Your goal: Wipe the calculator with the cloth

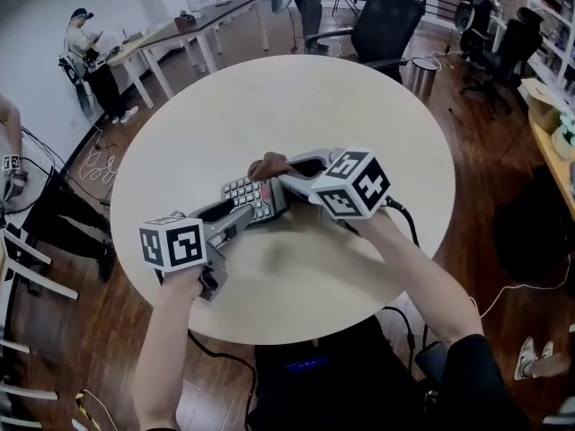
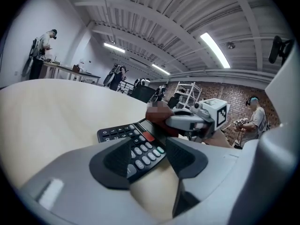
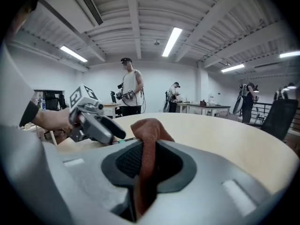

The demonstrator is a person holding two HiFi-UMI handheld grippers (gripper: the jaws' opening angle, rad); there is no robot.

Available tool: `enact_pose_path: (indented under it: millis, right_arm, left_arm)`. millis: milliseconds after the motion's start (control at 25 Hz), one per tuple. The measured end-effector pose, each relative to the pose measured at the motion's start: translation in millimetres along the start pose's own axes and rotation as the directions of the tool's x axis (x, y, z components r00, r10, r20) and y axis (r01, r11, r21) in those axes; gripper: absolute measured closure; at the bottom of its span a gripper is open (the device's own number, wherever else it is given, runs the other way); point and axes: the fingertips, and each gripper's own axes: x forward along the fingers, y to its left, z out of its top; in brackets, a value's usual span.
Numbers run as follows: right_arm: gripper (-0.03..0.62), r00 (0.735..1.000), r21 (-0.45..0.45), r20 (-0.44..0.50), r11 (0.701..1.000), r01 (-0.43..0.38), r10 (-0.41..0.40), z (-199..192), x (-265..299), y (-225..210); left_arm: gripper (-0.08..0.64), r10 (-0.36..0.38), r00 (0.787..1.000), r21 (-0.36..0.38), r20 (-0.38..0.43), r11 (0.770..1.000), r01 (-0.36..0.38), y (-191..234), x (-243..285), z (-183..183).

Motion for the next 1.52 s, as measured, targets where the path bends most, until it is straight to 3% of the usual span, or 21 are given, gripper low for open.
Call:
enact_pose_path:
  millis: [120, 360, 440, 520, 560, 600, 640, 680, 720, 760, 800, 840, 880, 1000, 1080, 1160, 1240, 1280, 1320, 1400, 1520]
  right_arm:
    - [0.525, 0.999, 0.018, 0.022, 0.999, -0.026, 0.026, -8.5, -21.1, 36.5]
    - [0.525, 0.981, 0.034, 0.056, 0.982, -0.187, 0.185, -20.0, -54.9, 113.0]
    - [0.525, 0.985, 0.058, 0.109, 0.988, -0.141, 0.134, -20.4, -76.2, 104.6]
    - [0.525, 0.981, 0.11, 0.183, 0.99, -0.085, 0.064, -18.5, -100.8, 84.1]
    - [0.525, 0.976, 0.136, 0.218, 0.989, -0.061, 0.03, -17.5, -112.8, 73.5]
    - [0.525, 0.969, 0.159, 0.247, 0.986, -0.04, 0.0, -17.0, -123.7, 63.9]
    - [0.525, 0.962, 0.179, 0.271, 0.984, -0.025, -0.025, -16.7, -133.4, 55.8]
    - [0.525, 0.957, 0.193, 0.289, 0.981, -0.016, -0.041, -16.1, -141.8, 49.2]
    - [0.525, 0.952, 0.2, 0.3, 0.98, -0.011, -0.05, -15.0, -148.9, 44.3]
    - [0.525, 0.95, 0.199, 0.308, 0.98, -0.008, -0.055, -13.4, -155.3, 41.1]
    - [0.525, 0.947, 0.194, 0.315, 0.981, -0.004, -0.059, -11.7, -161.2, 39.5]
    - [0.525, 0.944, 0.189, 0.324, 0.982, 0.002, -0.064, -9.8, -166.9, 38.7]
    - [0.525, 0.94, 0.186, 0.335, 0.983, 0.007, -0.07, -7.6, -172.3, 37.8]
    - [0.525, 0.928, 0.194, 0.363, 0.981, 0.016, -0.087, -4.4, -184.6, 31.4]
    - [0.525, 0.926, 0.204, 0.368, 0.979, 0.013, -0.089, -7.9, -189.3, 25.6]
    - [0.525, 0.928, 0.208, 0.361, 0.978, 0.011, -0.087, -13.9, -191.3, 20.8]
    - [0.525, 0.933, 0.21, 0.35, 0.978, 0.013, -0.088, -19.9, -191.1, 17.7]
    - [0.525, 0.935, 0.212, 0.344, 0.977, 0.015, -0.089, -22.9, -190.3, 16.9]
    - [0.525, 0.936, 0.216, 0.34, 0.976, 0.015, -0.089, -25.6, -188.7, 16.7]
    - [0.525, 0.936, 0.234, 0.342, 0.972, -0.002, -0.08, -28.2, -182.2, 19.2]
    - [0.525, 0.928, 0.286, 0.371, 0.955, -0.076, -0.037, -22.4, -160.8, 27.9]
  left_arm:
    - [0.334, 0.004, 1.0, -0.009, 0.009, 1.0, -0.004, 1.4, -2.2, 0.5]
    - [0.333, 0.047, 0.999, -0.005, 0.025, 0.999, -0.046, 1.5, -4.1, 0.5]
    - [0.331, 0.115, 0.992, 0.085, 0.048, 0.989, -0.119, -5.0, -5.7, 10.6]
    - [0.301, 0.175, 0.983, 0.274, 0.055, 0.944, -0.184, -30.0, 3.2, 21.5]
    - [0.272, 0.203, 0.978, 0.395, 0.045, 0.896, -0.205, -46.3, 13.2, 23.3]
    - [0.254, 0.241, 0.97, 0.526, 0.032, 0.821, -0.221, -62.0, 26.2, 22.5]
    - [0.224, 0.296, 0.955, 0.658, 0.024, 0.715, -0.238, -74.5, 40.7, 20.2]
    - [0.2, 0.365, 0.93, 0.772, 0.025, 0.584, -0.25, -81.9, 55.4, 17.1]
    - [0.189, 0.441, 0.897, 0.856, 0.037, 0.449, -0.257, -83.3, 68.7, 13.5]
    - [0.186, 0.512, 0.857, 0.907, 0.057, 0.332, -0.259, -79.1, 79.4, 10.1]
    - [0.187, 0.57, 0.818, 0.933, 0.075, 0.251, -0.26, -71.2, 86.7, 7.0]
    - [0.187, 0.61, 0.787, 0.941, 0.086, 0.21, -0.265, -62.1, 90.8, 4.6]
    - [0.193, 0.635, 0.768, 0.94, 0.085, 0.204, -0.273, -54.2, 92.9, 3.0]
    - [0.314, 0.656, 0.753, 0.927, 0.048, 0.251, -0.277, -45.0, 95.8, -1.3]
    - [0.411, 0.659, 0.749, 0.931, 0.064, 0.23, -0.282, -46.2, 94.8, -1.3]
    - [0.454, 0.639, 0.762, 0.933, 0.105, 0.201, -0.298, -51.3, 85.6, 1.1]
    - [0.498, 0.573, 0.807, 0.929, 0.139, 0.206, -0.306, -59.8, 66.6, 1.7]
    - [0.5, 0.52, 0.84, 0.921, 0.152, 0.234, -0.312, -64.6, 54.4, 1.3]
    - [0.5, 0.453, 0.876, 0.905, 0.166, 0.283, -0.318, -69.5, 41.1, 1.7]
    - [0.502, 0.289, 0.935, 0.854, 0.207, 0.412, -0.317, -80.2, 12.4, 7.4]
    - [0.503, 0.081, 0.955, 0.764, 0.287, 0.581, -0.279, -96.1, -28.2, 25.3]
